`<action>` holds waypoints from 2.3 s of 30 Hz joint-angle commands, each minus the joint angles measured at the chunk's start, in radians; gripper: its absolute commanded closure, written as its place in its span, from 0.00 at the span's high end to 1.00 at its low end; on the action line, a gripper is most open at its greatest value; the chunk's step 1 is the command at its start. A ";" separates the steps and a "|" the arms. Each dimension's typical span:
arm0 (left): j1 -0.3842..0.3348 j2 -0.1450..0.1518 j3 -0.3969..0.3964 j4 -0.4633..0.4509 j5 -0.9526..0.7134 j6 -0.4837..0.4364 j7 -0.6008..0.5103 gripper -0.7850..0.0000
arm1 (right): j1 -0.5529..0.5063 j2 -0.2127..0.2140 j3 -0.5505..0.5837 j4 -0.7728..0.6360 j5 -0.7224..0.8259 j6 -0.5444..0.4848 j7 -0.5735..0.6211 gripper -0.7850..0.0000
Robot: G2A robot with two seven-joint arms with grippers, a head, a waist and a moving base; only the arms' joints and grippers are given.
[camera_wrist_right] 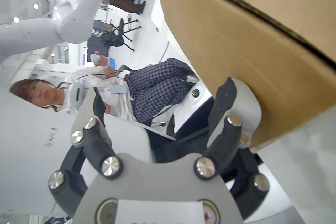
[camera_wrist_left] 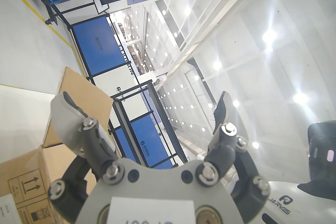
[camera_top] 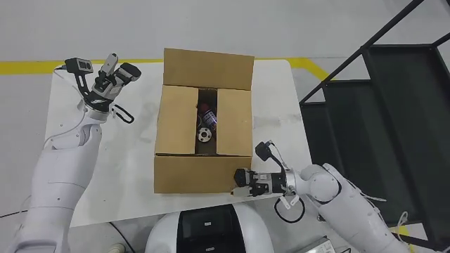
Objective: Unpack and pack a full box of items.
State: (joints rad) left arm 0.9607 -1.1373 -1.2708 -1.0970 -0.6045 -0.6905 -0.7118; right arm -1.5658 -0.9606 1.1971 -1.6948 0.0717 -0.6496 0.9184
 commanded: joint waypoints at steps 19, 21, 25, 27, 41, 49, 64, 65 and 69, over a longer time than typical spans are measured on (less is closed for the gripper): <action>0.062 0.057 -0.142 -0.088 -0.121 0.277 -0.559 1.00 | 0.286 -0.037 -0.168 -0.082 0.037 0.511 -0.099 1.00; 0.059 0.068 -0.158 -0.087 -0.120 0.332 -0.664 1.00 | 0.326 -0.054 -0.230 -0.058 0.014 0.550 -0.140 1.00; 0.060 0.087 -0.175 -0.095 -0.128 0.438 -0.824 1.00 | 0.393 -0.091 -0.332 -0.005 -0.011 0.608 -0.225 1.00; 0.068 0.100 -0.158 -0.128 -0.118 0.473 -0.824 1.00 | 0.403 -0.096 -0.345 0.003 -0.011 0.613 -0.237 1.00; 0.078 0.112 -0.143 -0.149 -0.126 0.496 -0.824 1.00 | 0.403 -0.096 -0.345 0.003 -0.011 0.613 -0.237 1.00; 0.100 0.114 -0.138 -0.193 -0.099 0.515 -0.770 1.00 | 0.400 -0.097 -0.313 -0.041 0.081 0.580 -0.197 1.00; 0.121 0.131 -0.175 -0.213 -0.059 0.529 -0.741 1.00 | 0.622 -0.196 -0.481 0.175 0.095 0.807 -0.307 1.00; 0.121 0.132 -0.178 -0.213 -0.060 0.530 -0.741 1.00 | 0.629 -0.201 -0.489 0.183 0.098 0.811 -0.301 1.00; 0.118 0.136 -0.197 -0.209 -0.069 0.527 -0.722 1.00 | 0.650 -0.222 -0.515 0.186 0.146 0.715 -0.249 1.00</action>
State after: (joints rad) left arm 1.0798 -1.0016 -1.4653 -1.3076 -0.6712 -0.1610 -1.4415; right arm -0.9180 -1.1798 0.6828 -1.5062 0.2063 0.1069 0.6579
